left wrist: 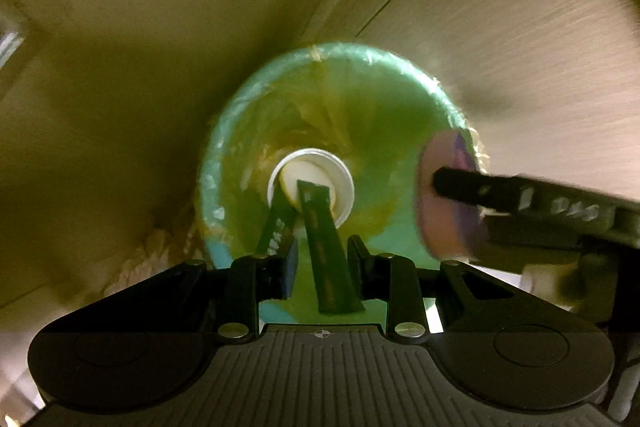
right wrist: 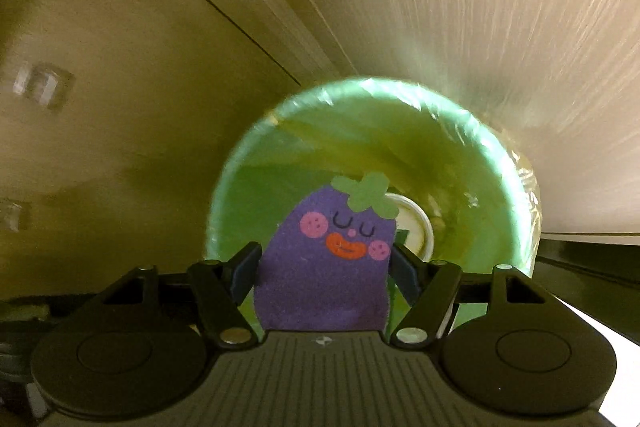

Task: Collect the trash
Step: 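Open the left gripper to drop the wrapper while the right gripper releases the sponge, then raise both grippers from the bin back up to the counter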

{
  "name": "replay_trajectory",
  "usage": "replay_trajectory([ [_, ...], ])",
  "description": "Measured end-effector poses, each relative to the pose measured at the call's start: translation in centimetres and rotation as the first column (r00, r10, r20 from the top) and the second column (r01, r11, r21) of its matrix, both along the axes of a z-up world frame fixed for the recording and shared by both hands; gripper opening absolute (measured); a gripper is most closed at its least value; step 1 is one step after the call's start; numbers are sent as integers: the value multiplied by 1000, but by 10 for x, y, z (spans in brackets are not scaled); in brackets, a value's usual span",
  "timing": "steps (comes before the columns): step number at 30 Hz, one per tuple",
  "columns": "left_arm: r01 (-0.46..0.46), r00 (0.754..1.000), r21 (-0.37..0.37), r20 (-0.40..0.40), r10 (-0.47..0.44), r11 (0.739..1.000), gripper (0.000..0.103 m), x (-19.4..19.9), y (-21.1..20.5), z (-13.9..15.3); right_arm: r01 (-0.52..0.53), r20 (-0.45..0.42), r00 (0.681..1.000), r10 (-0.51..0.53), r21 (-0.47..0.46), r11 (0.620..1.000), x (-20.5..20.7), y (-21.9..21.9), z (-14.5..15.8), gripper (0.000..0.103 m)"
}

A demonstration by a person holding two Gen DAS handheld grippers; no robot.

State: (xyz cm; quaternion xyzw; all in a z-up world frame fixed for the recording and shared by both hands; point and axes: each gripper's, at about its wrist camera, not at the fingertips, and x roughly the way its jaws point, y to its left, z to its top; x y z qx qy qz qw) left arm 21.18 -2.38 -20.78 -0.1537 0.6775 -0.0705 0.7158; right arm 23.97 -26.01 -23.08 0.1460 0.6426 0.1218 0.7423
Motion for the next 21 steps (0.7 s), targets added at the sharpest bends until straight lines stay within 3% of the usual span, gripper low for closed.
replay_trajectory([
  [1,0,1000,-12,0,0,1000,30,-2,1,4,10,0,1000,-10,13,1000,-1,-5,6,78],
  [9,-4,999,-66,49,8,998,30,-8,-2,44,82,-11,997,-82,62,995,-26,-39,63,81],
  [12,-26,996,-72,87,32,997,30,-9,1,63,63,19,998,-63,6,998,-29,-35,80,81],
  [15,-50,988,-71,143,60,996,30,-10,4,89,13,92,996,-2,-129,992,-28,-25,105,81],
  [18,-63,968,-85,239,81,994,30,-9,9,127,-31,173,983,63,-182,983,-26,-13,133,81],
  [21,-52,918,-96,387,86,994,30,-1,18,176,-56,301,947,115,-199,978,-22,1,173,81],
])
